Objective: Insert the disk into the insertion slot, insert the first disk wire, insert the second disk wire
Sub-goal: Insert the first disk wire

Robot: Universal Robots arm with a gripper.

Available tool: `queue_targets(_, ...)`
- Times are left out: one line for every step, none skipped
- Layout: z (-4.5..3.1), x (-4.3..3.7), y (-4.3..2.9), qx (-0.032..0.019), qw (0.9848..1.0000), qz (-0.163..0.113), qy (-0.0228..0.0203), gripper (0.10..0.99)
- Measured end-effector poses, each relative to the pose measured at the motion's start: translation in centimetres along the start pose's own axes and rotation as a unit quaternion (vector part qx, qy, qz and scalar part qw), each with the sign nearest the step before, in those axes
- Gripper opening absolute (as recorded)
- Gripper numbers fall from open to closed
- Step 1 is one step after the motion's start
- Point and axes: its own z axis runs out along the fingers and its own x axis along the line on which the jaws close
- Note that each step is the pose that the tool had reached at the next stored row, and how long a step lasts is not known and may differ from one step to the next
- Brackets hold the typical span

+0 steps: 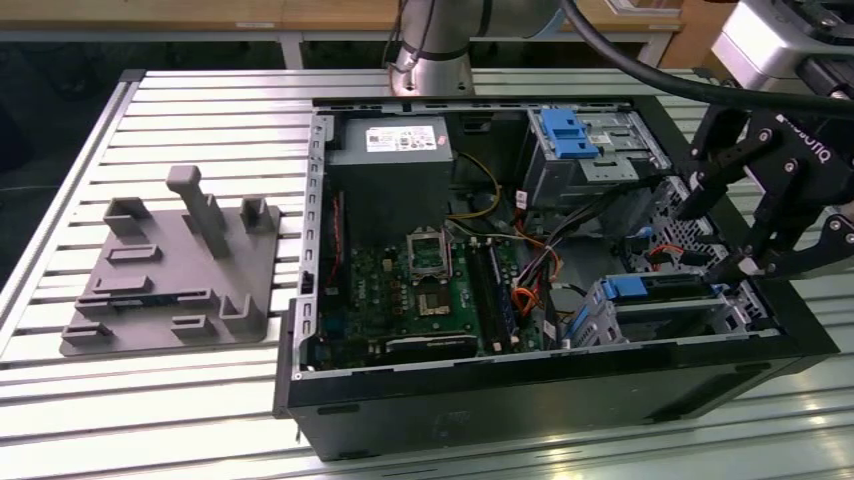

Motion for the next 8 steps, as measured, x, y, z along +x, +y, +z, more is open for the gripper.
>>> queue_targets(0.0, 0.0, -0.22, -0.0003, 1.0, 0.0, 0.0, 0.616)
queue_targets(0.0, -0.01, -0.4, -0.0004, 1.0, 0.0, -0.0001, 0.616)
queue_targets(0.0, -0.01, -0.54, -0.0004, 1.0, 0.002, -0.0001, 0.616)
queue_targets(0.01, -0.02, -0.64, -0.0003, 1.0, 0.003, -0.0002, 0.616)
queue_targets(0.03, -0.04, -0.7, -0.0001, 1.0, 0.007, -0.0003, 0.616)
queue_targets(0.05, -0.04, -0.7, 0.0001, 0.9999, 0.012, -0.0004, 0.616)
queue_targets(0.08, -0.04, -0.71, 0.0005, 0.9998, 0.02, -0.0006, 0.616)
queue_targets(0.12, -0.04, -0.71, 0.0009, 0.9996, 0.03, -0.001, 0.616)
